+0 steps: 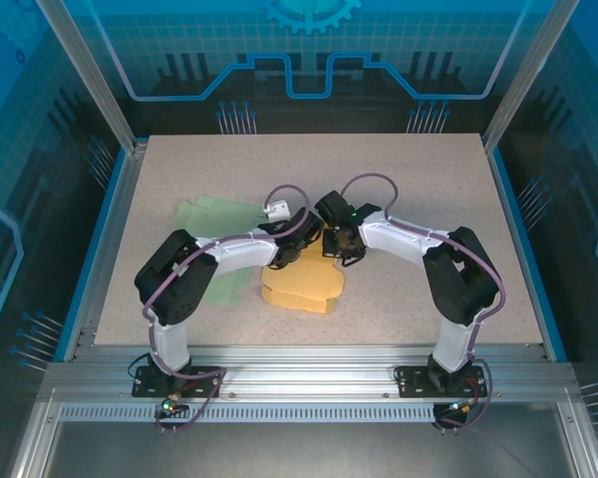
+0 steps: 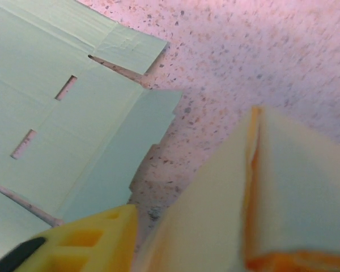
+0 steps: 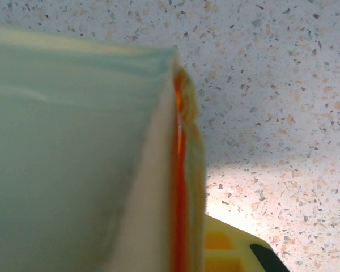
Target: Fold the paper box
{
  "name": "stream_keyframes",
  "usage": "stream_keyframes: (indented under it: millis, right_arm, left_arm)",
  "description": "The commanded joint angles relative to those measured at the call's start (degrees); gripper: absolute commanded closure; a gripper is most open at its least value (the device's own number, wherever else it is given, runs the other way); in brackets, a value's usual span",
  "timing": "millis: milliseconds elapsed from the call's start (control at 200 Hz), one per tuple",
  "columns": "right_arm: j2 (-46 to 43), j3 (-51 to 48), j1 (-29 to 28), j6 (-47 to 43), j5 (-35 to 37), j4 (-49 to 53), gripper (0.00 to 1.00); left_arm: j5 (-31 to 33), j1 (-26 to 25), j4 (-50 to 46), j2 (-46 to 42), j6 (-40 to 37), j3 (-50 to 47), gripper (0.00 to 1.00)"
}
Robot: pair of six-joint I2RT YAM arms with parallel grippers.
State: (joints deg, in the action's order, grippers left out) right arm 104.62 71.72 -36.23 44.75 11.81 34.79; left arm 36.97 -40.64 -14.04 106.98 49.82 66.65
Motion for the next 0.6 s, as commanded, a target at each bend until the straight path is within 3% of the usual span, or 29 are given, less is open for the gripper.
stream_keyframes:
  millis: [0, 305, 590]
  right_arm:
    - [1.9, 0.8, -0.1, -1.7, -0.6, 5.1, 1.00]
    - [2.9, 4.4, 3.0, -10.7, -1.9, 13.6, 1.00]
    - [10.4, 9.8, 4.0, -21.2, -1.2, 27.8, 1.00]
  left_arm:
    - [-6.9, 0.1, 5.5, -6.9, -1.3, -2.7, 0.46]
    - [-14.7, 0.2, 2.1, -21.7, -5.4, -7.9, 0.02]
    - [-16.3, 5.4, 0.0, -33.9, -5.3, -14.5, 0.01]
